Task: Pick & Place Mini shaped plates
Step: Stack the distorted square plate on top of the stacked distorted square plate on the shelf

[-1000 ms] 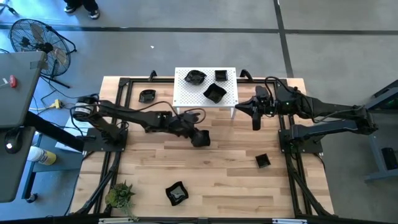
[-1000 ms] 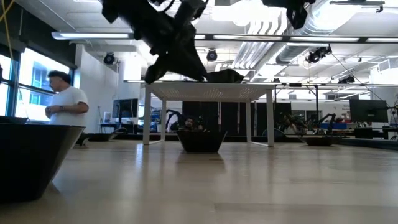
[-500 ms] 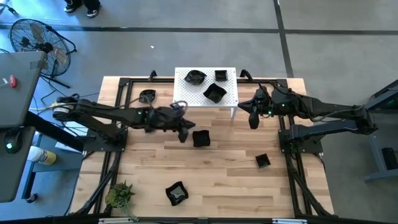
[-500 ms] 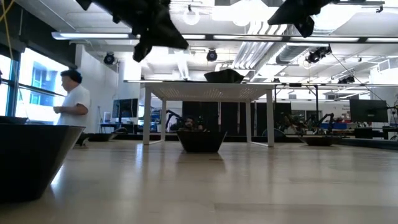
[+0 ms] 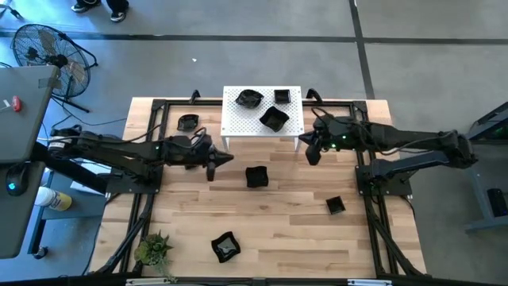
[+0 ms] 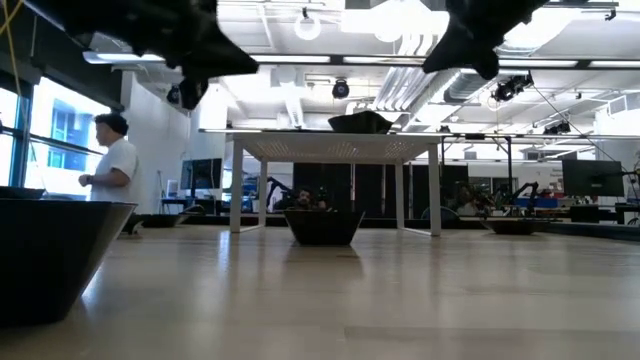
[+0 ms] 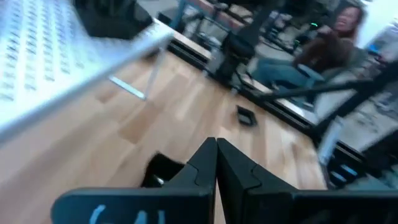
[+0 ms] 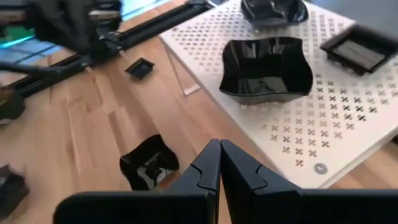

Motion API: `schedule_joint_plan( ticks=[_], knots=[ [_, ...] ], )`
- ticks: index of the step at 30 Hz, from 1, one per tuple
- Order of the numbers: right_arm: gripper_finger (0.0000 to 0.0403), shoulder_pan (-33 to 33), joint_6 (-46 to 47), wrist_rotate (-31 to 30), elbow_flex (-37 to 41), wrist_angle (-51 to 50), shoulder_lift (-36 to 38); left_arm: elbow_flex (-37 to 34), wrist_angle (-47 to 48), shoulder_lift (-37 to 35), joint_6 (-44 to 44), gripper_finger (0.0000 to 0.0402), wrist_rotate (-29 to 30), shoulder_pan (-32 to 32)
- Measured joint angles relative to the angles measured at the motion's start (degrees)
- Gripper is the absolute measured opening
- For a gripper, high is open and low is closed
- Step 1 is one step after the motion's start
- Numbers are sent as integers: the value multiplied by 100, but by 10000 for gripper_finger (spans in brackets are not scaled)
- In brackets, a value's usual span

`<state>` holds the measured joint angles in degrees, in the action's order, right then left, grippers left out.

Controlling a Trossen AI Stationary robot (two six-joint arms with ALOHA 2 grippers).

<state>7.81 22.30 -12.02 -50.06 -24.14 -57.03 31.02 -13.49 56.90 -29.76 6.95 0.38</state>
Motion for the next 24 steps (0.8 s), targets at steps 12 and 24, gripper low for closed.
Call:
schedule_joint_plan(
  ticks=[12, 24],
  knots=[
    [16, -517, 1593, -58, -2, 226, -455, -394, 44, -1015, 762, 1, 28, -7],
    [87, -1597, 3101, -345, -13, -213, -1756, -628, 114, -1082, 985, 1, -24, 1]
  ],
)
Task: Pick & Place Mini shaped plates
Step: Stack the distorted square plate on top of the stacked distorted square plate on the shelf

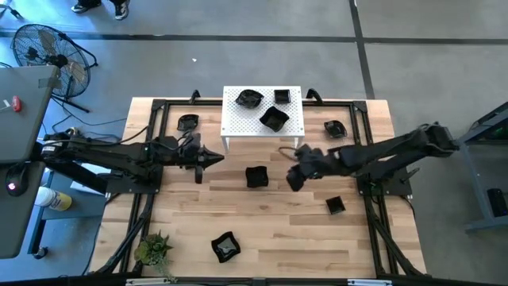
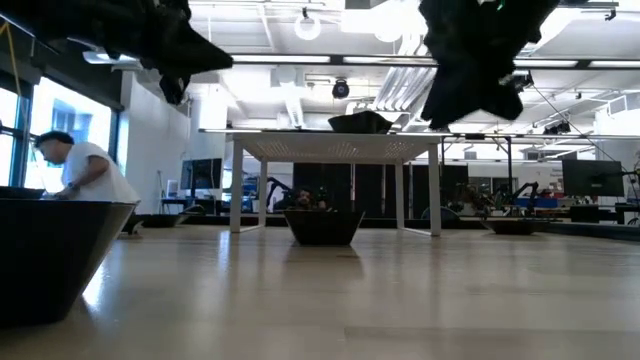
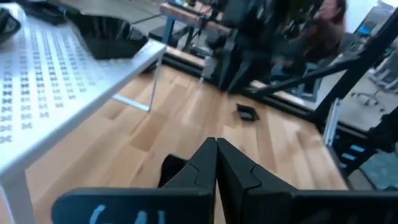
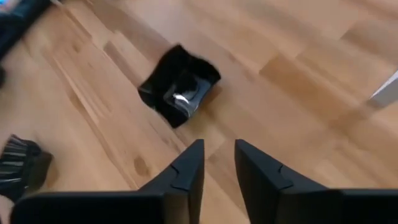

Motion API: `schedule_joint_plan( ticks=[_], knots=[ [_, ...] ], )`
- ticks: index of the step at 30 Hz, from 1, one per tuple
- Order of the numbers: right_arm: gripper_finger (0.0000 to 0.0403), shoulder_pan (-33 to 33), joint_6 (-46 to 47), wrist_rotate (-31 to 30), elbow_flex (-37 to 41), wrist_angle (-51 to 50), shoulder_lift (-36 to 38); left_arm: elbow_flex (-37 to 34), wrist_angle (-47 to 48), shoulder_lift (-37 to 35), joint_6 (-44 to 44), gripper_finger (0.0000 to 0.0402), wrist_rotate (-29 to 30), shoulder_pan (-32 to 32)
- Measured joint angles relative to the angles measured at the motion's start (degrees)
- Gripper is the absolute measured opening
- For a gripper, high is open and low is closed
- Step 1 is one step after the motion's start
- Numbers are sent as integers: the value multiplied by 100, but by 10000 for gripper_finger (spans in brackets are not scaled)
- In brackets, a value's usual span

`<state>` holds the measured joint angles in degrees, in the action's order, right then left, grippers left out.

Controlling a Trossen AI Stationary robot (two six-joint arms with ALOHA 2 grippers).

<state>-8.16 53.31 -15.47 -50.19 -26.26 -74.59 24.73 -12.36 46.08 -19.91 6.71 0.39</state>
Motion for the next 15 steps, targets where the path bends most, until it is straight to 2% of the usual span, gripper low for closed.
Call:
schedule_joint_plan(
  ticks=[8, 15],
  knots=[
    [142, 269, 403, 448, 0, 636, -879, 0, 121, -547, -132, 1, 180, -3],
    [174, 417, 732, 455, 0, 1264, -1409, 0, 672, -615, -125, 1, 183, -6]
  ],
)
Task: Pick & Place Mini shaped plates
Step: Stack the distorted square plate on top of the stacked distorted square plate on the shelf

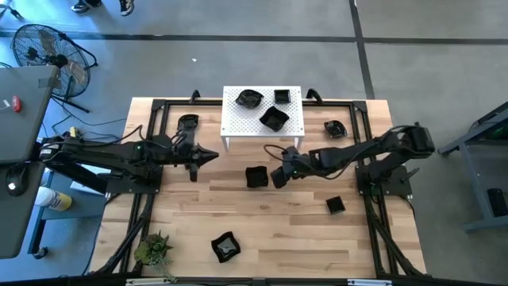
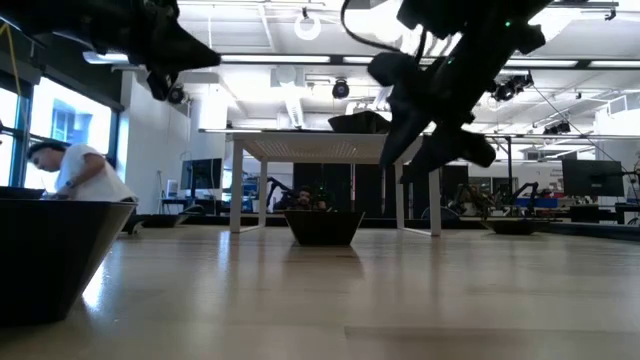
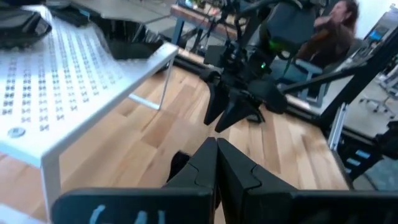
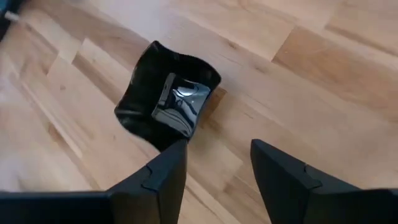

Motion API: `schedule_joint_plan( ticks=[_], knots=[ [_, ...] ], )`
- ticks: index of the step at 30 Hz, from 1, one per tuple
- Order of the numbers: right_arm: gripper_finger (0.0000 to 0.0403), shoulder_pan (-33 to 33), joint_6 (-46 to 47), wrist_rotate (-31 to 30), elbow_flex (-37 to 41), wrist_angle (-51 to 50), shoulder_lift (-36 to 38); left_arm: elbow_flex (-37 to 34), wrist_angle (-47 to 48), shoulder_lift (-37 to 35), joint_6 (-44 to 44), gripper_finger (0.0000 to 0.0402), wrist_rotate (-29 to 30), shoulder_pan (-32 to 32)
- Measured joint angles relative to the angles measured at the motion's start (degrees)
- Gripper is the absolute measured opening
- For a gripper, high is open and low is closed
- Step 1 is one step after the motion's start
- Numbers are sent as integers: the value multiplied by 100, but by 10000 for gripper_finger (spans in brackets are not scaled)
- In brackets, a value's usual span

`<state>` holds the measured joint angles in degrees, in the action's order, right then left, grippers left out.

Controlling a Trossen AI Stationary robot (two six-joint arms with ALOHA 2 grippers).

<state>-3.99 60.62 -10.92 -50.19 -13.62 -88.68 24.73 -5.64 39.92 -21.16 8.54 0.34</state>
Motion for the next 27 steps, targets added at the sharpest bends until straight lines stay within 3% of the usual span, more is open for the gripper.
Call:
schedule_joint_plan(
  ticks=[8, 14, 19, 27],
  knots=[
    [158, -131, 598, -153, 0, 879, -765, 0, 291, -24, -9, 1, -98, 2],
    [141, -132, 746, -412, 0, 1237, -939, 0, 286, -285, -27, 1, -151, 2],
    [130, -76, 652, -861, 0, 1225, -939, 2, 328, -476, 1, 1, -63, 0],
    [115, 42, 96, -739, 0, 1629, -1137, 4, 1003, -738, 32, 0, -124, 4]
  ],
)
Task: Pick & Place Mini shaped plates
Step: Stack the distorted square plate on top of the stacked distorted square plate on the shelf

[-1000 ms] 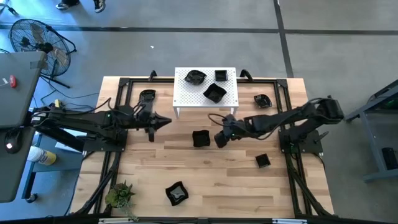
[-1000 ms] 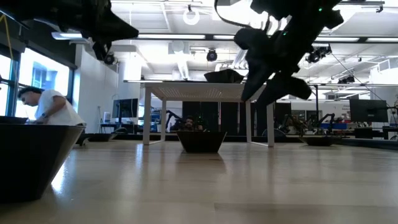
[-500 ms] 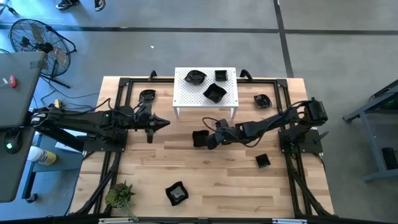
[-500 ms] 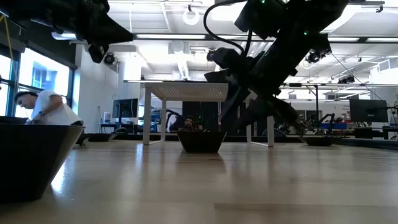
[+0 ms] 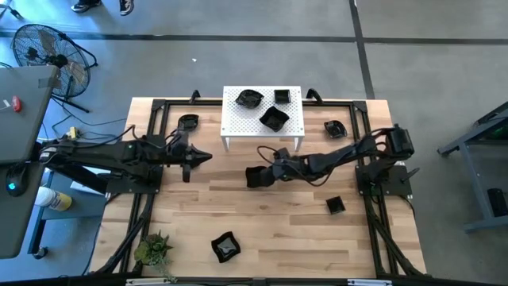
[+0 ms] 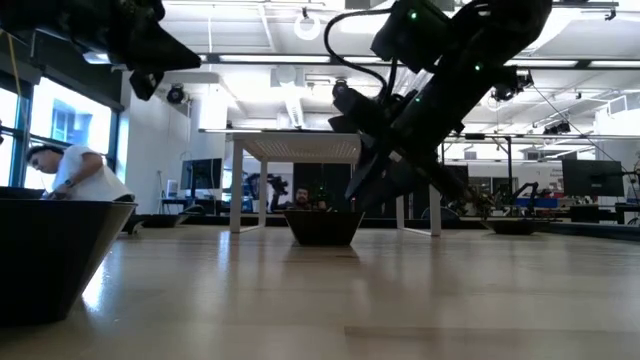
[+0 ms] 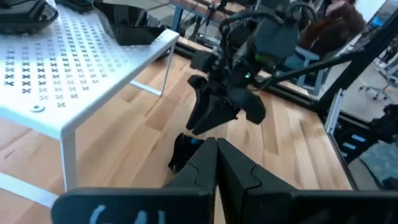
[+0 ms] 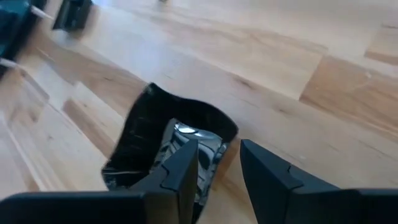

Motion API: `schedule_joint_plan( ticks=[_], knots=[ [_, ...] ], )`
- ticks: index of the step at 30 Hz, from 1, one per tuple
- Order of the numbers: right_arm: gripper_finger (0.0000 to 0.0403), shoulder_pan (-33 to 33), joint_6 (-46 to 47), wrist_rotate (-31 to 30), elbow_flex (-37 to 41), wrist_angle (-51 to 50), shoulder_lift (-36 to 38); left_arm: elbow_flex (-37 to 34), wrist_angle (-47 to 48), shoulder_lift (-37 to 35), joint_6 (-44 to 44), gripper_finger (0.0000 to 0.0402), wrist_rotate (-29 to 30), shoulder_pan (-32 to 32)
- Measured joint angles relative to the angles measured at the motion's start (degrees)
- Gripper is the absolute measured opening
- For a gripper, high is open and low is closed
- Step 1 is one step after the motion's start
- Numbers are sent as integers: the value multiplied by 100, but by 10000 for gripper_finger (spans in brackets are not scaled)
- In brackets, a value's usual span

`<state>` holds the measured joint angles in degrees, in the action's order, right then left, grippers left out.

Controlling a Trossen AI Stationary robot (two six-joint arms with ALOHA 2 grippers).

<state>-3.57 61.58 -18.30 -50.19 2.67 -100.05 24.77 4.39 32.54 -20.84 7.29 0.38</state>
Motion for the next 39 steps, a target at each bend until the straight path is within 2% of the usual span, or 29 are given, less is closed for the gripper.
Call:
schedule_joint_plan(
  ticks=[11, 26, 34, 39],
  knots=[
    [90, 98, 40, 358, 0, 25, -330, 4, 245, -164, -8, 0, 52, 0],
    [18, 94, -4, 481, 0, 20, -119, 4, 305, -166, -42, 0, 160, 0],
    [2, 96, -118, 594, 0, -20, 117, 4, 308, -166, -36, 0, 233, -2],
    [11, 95, -72, 787, 0, -27, 133, 4, 308, -166, -2, 0, 253, -2]
  ],
)
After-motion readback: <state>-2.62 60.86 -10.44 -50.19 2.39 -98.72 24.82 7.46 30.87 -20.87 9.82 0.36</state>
